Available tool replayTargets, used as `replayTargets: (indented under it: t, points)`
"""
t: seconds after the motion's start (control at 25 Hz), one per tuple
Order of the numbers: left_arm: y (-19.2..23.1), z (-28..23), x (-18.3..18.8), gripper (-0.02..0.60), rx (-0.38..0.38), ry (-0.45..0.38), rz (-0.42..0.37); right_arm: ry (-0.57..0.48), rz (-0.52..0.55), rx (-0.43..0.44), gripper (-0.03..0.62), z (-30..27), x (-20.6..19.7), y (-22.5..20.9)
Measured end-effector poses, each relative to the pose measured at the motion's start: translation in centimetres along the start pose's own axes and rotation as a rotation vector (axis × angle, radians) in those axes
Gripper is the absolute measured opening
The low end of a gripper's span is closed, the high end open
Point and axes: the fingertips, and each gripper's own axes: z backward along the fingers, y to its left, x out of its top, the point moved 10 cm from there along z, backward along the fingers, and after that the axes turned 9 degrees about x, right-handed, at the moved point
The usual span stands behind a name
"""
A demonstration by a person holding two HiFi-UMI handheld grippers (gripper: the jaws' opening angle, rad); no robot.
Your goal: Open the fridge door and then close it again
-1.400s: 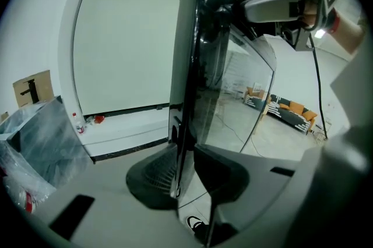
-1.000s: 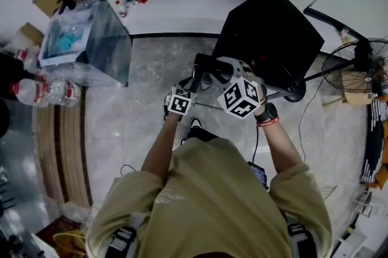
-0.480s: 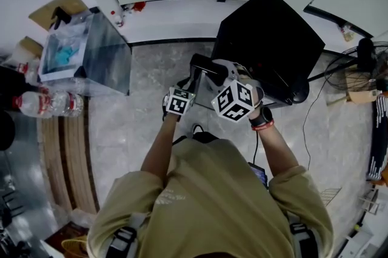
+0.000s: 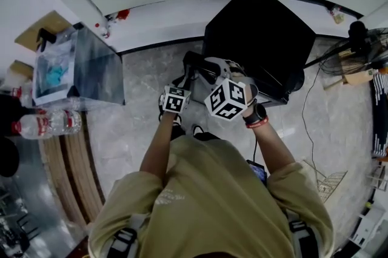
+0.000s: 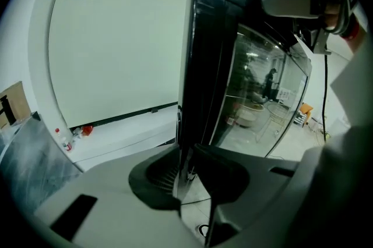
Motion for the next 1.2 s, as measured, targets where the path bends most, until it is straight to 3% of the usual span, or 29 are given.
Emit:
replayTargets:
  t: [0.56, 1.2]
  points:
    - [1.0, -4.3, 3.4, 0.086, -0.125, 0.015, -0.109, 0.075, -0.117, -0.101, 0.169, -1.4, -0.7, -3.2]
    - [1.7, -8.5, 6.4, 0.086, -0.237, 0.0, -0.225, 0.179, -0.213, -0.273, 0.16, -3.1, -1.0, -5.4]
